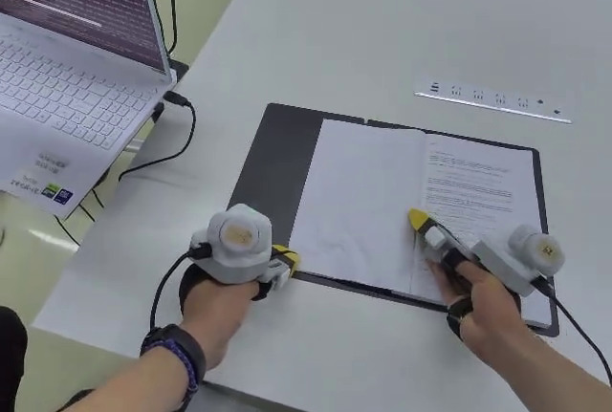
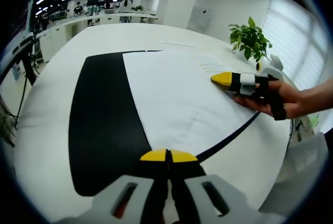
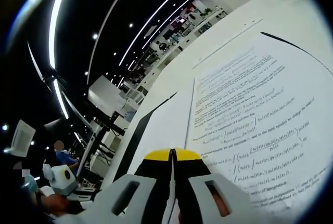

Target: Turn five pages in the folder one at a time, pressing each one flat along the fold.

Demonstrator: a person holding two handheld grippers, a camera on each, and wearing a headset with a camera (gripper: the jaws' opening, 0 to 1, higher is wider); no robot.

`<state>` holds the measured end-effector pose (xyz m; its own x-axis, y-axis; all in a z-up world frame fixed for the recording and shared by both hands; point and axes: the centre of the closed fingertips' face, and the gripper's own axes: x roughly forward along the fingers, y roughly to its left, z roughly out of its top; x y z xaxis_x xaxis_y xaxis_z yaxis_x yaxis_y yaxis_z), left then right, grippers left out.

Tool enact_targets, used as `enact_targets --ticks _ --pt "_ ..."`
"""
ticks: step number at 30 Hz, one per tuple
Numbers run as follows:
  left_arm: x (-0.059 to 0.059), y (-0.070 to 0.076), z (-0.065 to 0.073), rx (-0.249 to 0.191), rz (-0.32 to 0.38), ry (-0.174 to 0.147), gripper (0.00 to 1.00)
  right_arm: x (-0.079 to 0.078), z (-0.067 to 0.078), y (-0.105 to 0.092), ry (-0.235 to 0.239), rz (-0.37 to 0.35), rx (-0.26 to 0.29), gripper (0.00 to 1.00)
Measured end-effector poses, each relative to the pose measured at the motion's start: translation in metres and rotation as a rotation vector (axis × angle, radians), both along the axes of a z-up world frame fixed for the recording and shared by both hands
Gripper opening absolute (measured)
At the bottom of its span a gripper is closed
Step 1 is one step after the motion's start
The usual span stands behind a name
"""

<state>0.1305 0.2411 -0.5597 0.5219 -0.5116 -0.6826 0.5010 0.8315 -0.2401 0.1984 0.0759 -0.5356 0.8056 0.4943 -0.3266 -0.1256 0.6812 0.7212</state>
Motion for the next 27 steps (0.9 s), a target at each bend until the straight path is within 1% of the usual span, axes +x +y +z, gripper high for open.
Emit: enact_targets --ticks 3,7,14,20,27 --pt "0.0 0.0 0.0 0.017 -0.019 -0.01 0.0 -0.008 -0.005 0.0 0.006 0.015 -0.004 0.0" --pt "0.0 0.0 0.0 0.013 -0.019 -0.003 0.0 -0.026 -0.006 0.002 0.011 0.045 -0.006 0.0" --pt "-0.001 0.0 0.0 0.023 -0.025 -0.004 0.0 -0.049 -0.011 0.005 0.022 0.072 -0.008 0.0" --pt "-0.001 -0.001 0.001 0.029 -0.033 -0.003 0.0 -0.063 -0.013 0.008 0.028 0.095 -0.017 0.0" --pt "-0.001 0.0 0.001 0.03 -0.038 -0.011 0.0 -0.075 -0.014 0.009 0.036 0.099 -0.012 0.0"
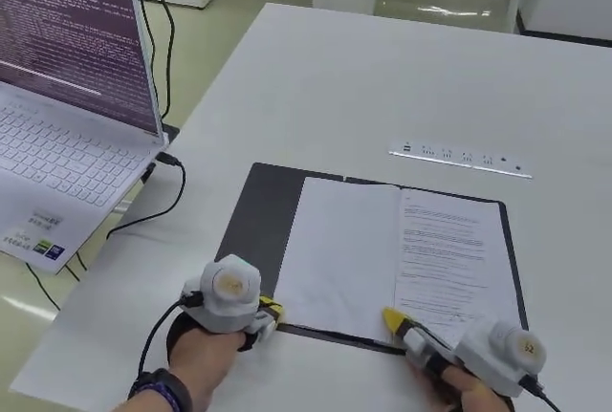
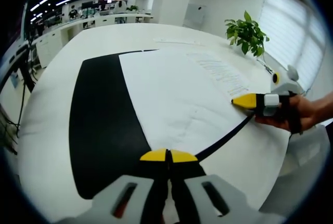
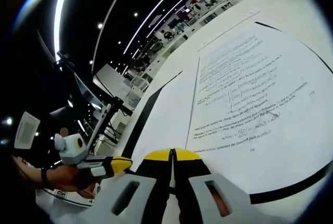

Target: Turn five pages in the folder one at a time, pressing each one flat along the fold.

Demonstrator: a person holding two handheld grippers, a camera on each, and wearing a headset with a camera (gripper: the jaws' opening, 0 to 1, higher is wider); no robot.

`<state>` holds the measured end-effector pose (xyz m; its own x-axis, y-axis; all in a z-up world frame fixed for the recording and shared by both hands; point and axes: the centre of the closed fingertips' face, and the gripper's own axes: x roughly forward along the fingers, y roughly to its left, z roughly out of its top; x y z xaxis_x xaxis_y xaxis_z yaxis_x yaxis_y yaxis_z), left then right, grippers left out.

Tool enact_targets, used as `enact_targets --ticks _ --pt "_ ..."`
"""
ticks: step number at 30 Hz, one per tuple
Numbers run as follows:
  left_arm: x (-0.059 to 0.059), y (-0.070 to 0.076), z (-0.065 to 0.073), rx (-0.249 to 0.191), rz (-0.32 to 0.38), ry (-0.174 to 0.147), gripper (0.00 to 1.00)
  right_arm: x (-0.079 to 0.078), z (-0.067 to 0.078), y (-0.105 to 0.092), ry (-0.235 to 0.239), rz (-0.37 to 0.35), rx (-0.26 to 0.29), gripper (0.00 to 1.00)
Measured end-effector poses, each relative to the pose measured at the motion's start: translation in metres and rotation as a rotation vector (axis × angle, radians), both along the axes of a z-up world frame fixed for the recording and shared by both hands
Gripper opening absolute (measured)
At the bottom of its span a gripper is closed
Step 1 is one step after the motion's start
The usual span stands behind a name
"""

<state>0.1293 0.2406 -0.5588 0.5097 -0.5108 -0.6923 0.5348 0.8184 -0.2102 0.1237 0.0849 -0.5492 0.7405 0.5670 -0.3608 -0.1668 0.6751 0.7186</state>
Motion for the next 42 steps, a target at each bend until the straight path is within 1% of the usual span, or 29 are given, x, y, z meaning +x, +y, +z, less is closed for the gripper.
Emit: enact_targets --ticks 10,22,26,31,33,35,38,40,41,42 --pt "0.0 -0.001 0.0 0.0 0.0 0.002 0.0 -0.011 0.0 0.0 0.012 -0.003 0.002 0.0" --pt "0.0 0.0 0.0 0.007 -0.003 -0.007 0.0 -0.028 -0.001 -0.001 0.031 -0.014 -0.001 0.0" --pt "-0.001 0.0 0.0 0.008 -0.002 -0.008 0.0 -0.032 -0.001 0.001 0.031 0.007 -0.026 0.0" --pt "-0.001 0.0 0.0 0.018 0.009 -0.006 0.0 -0.041 -0.002 0.005 0.041 0.046 -0.05 0.0" --pt "-0.001 0.0 0.0 0.017 0.014 0.0 0.0 -0.046 -0.004 0.007 0.051 0.068 -0.07 0.0" --pt "0.0 0.0 -0.001 0.013 0.023 0.013 0.0 -0.052 -0.005 0.01 0.055 0.079 -0.066 0.0" --pt "0.0 -0.001 -0.001 0.028 0.025 0.024 0.0 -0.056 0.0 0.01 0.051 0.046 -0.038 0.0" --pt "-0.001 -0.002 -0.001 0.031 0.027 0.029 0.0 -0.057 0.003 0.009 0.047 0.043 -0.037 0.0" --pt "-0.003 -0.003 -0.001 0.032 0.025 0.039 0.0 -0.057 0.004 0.009 0.045 0.045 -0.036 0.0" --pt "-0.004 -0.003 0.0 0.032 0.025 0.041 0.0 -0.057 0.005 0.007 0.045 0.043 -0.037 0.0"
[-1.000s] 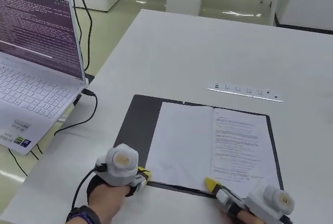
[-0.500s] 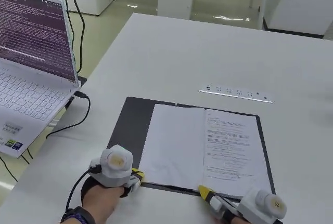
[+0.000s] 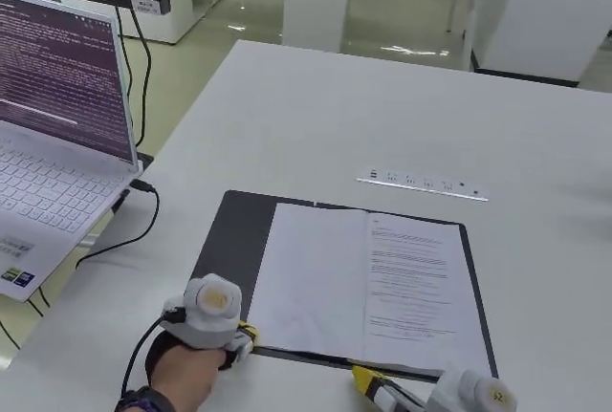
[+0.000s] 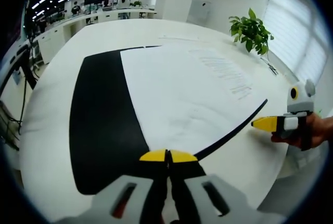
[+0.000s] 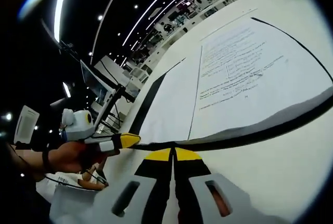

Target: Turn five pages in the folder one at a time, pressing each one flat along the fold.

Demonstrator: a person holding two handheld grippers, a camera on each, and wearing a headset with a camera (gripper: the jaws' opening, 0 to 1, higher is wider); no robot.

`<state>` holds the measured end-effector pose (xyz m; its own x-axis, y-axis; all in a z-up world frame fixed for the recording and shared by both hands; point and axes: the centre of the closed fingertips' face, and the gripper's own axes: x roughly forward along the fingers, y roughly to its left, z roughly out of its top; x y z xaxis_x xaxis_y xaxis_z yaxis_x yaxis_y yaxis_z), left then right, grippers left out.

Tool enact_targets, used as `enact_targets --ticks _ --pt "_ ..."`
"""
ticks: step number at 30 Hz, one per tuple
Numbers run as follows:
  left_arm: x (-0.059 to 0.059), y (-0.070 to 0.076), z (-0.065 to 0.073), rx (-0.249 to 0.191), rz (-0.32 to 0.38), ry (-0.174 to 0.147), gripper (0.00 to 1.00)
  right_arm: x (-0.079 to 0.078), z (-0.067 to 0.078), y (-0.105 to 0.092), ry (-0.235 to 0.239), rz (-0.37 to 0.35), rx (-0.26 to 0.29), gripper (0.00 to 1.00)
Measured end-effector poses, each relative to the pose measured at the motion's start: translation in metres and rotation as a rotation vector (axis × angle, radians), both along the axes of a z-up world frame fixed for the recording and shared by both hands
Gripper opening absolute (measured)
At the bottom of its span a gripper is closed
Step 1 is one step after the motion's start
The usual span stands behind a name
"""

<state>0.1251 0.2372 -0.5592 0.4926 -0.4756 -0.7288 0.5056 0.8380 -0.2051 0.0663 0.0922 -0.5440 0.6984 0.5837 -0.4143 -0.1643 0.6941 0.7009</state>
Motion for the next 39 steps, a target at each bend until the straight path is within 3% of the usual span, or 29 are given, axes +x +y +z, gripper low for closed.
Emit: enact_targets --ticks 7,15,21,30,39 --pt "-0.011 -0.006 0.013 -0.025 0.008 -0.025 0.08 -0.002 0.008 -0.012 -0.015 -0.039 -0.001 0.0" --pt "-0.03 -0.009 0.021 -0.023 -0.017 -0.027 0.16 -0.006 0.009 -0.031 -0.014 -0.065 -0.04 0.01" --pt "-0.035 -0.01 0.033 -0.043 -0.001 -0.039 0.2 -0.014 0.01 -0.053 -0.012 -0.098 -0.094 0.07" --pt "-0.037 -0.013 0.059 -0.051 -0.006 -0.083 0.23 -0.023 0.016 -0.083 -0.011 -0.139 -0.155 0.14" --pt "-0.041 -0.011 0.078 -0.052 -0.01 -0.122 0.25 -0.018 0.037 -0.097 -0.073 -0.101 -0.223 0.21"
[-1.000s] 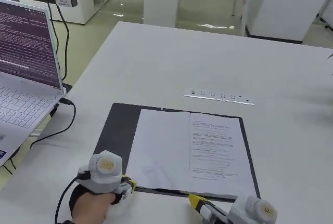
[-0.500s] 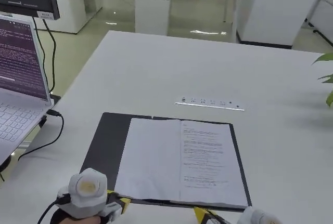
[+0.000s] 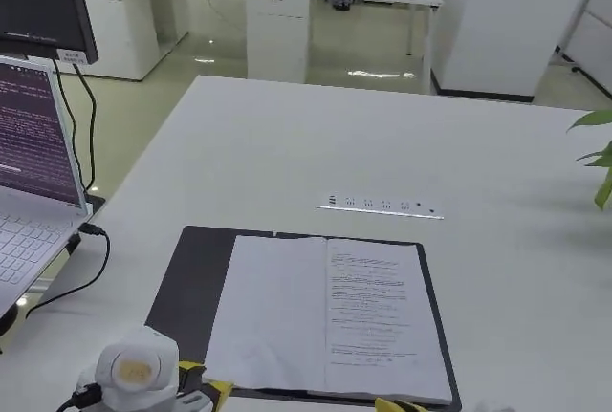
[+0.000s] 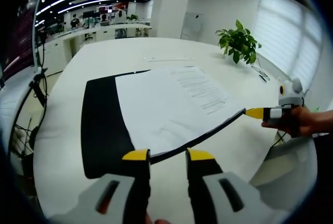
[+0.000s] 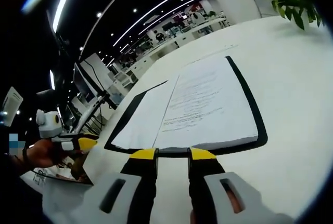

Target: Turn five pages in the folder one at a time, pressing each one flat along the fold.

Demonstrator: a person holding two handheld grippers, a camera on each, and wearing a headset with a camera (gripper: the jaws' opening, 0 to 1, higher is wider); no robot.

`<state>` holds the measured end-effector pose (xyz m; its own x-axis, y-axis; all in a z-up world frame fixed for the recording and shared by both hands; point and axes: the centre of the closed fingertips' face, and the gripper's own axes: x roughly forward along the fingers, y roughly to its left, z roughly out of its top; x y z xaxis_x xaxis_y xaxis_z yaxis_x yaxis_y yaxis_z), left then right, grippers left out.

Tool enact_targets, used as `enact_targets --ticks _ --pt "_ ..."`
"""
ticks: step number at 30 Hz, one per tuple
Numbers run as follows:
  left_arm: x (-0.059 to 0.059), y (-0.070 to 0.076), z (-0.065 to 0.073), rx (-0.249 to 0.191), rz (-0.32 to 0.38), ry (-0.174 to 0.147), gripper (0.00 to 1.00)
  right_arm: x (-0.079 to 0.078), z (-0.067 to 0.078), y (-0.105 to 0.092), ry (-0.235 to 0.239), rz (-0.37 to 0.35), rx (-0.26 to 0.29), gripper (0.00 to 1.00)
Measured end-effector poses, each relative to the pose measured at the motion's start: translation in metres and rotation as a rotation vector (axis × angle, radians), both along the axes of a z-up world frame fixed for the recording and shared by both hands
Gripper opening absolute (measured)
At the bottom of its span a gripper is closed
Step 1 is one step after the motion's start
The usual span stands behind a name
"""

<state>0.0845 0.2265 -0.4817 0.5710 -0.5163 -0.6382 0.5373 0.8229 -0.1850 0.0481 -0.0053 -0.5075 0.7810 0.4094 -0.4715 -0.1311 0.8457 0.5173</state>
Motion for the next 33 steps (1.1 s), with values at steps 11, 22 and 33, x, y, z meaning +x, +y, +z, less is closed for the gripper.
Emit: enact_targets --ticks 11,22,33 --pt "-0.002 0.008 0.018 0.051 -0.024 -0.052 0.33 -0.011 0.014 -0.008 -0.011 0.035 -0.019 0.3" --pt "-0.005 0.011 0.036 0.055 -0.067 -0.107 0.41 -0.022 0.03 -0.017 -0.032 0.114 -0.101 0.38" --pt "-0.017 0.009 0.046 0.07 -0.114 -0.112 0.51 -0.027 0.049 -0.035 -0.07 0.173 -0.211 0.49"
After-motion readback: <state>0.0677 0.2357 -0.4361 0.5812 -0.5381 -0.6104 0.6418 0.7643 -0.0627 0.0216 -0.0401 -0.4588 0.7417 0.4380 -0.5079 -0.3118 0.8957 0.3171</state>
